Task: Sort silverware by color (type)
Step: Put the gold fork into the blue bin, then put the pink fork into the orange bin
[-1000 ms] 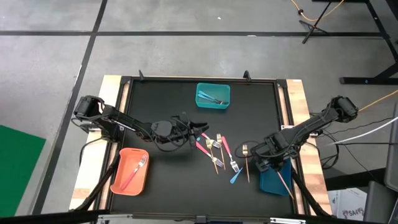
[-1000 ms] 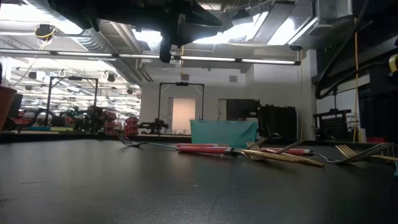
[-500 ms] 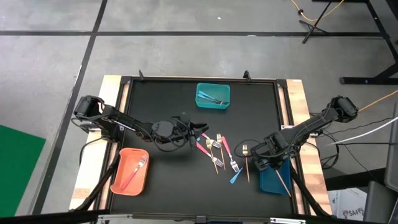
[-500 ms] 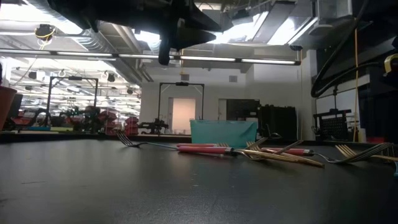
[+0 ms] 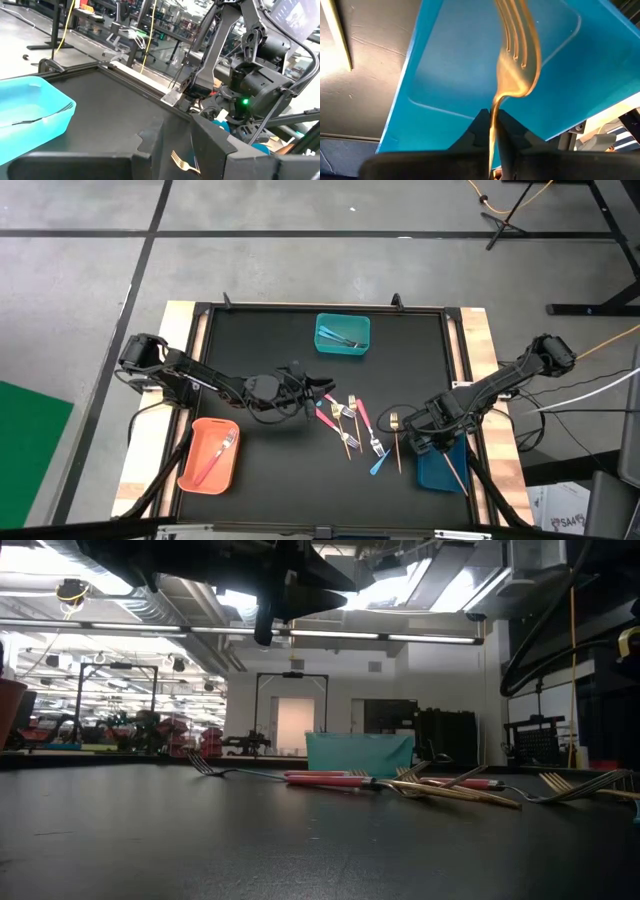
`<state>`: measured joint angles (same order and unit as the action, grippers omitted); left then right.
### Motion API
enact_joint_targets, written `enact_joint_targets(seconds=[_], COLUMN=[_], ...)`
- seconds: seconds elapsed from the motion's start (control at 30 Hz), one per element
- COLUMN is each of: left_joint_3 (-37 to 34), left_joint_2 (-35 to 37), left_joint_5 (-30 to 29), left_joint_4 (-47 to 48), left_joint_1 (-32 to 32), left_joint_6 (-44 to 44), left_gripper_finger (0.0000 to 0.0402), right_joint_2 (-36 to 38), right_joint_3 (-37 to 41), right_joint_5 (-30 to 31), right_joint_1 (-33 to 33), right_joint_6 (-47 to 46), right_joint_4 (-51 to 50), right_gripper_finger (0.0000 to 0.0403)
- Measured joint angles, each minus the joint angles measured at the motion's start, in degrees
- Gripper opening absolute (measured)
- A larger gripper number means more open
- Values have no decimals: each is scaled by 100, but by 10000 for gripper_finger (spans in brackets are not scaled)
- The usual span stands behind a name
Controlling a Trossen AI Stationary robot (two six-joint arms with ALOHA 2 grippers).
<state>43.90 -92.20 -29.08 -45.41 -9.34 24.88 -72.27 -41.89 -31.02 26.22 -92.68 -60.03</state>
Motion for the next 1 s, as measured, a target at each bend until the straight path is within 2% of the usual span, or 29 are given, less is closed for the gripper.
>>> enact_joint_targets(seconds=[0.43,0.83,1.0], left_joint_3=[0,0,0], left_joint_2=[0,0,0], left_joint_5=[0,0,0], left_joint_4=[-2,0,-2], left_joint_1=[0,0,0], left_joint_6=[0,-2,1], left_gripper_finger=[91,91,91], right_joint_2=[0,47,260], right_joint_3=[0,-70,-413], right_joint_5=[-3,-246,150], right_joint_1=[0,1,1], right_joint_6=[-52,32,209], right_joint_4=[-2,-17,-19], right_gripper_finger=[93,99,99])
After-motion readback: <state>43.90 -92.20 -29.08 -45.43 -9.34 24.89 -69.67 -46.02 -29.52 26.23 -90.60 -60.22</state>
